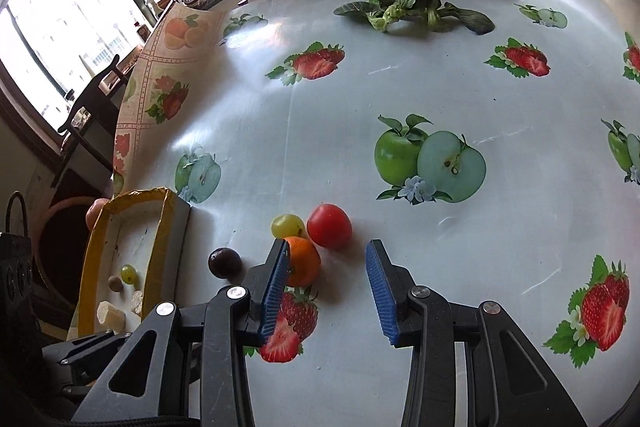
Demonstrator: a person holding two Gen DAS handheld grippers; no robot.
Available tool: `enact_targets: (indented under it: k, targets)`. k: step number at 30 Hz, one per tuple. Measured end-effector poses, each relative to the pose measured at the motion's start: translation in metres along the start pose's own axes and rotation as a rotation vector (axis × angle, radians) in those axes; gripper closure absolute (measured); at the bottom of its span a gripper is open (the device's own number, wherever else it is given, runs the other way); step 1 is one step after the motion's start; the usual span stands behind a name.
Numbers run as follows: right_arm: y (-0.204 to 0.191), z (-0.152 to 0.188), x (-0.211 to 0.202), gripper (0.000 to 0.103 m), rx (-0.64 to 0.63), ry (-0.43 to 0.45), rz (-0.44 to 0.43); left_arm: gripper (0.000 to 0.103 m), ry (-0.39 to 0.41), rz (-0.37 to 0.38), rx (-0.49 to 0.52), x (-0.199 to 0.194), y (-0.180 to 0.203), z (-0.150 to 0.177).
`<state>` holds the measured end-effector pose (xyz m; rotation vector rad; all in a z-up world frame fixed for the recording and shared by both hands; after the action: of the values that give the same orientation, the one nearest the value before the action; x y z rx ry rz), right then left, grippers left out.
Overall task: Organize fruits
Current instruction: 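Grasp a dark plum with the left tool while the right tool grasps a red tomato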
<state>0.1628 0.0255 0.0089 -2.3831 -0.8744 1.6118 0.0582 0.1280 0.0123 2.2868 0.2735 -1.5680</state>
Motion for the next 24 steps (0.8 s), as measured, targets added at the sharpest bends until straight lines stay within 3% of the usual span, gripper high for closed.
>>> enact_targets:
  k: [10,11,12,24]
  targets:
    - [0.009,-0.011,0.042,0.065,0.085,-0.054,-0.039,0.061,0.007,-0.027,0.020,0.021,-0.005,-0.013]
    - [0.011,-0.011,0.043,0.066,0.092,-0.056,-0.046,0.067,0.010,-0.030,0.029,0.022,-0.004,-0.014]
    - [0.011,-0.011,0.043,0.070,0.089,-0.053,-0.044,0.082,0.010,-0.023,0.035,0.023,-0.003,-0.015]
    - [0.017,0.011,-0.011,0.071,0.041,0.025,-0.040,0.084,0.042,-0.008,0.017,0.000,-0.007,0.002]
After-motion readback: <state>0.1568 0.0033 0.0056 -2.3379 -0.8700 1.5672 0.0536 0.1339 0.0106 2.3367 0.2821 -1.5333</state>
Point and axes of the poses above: each gripper's, at about its wrist camera, not at the fingertips, and x roughly the way its jaws point, y to its right, z to its underside, the point moved 1 cm from there along x, roughly the way its jaws point, and after that the axes turned 11 degrees about x, right-handed, at the moved point
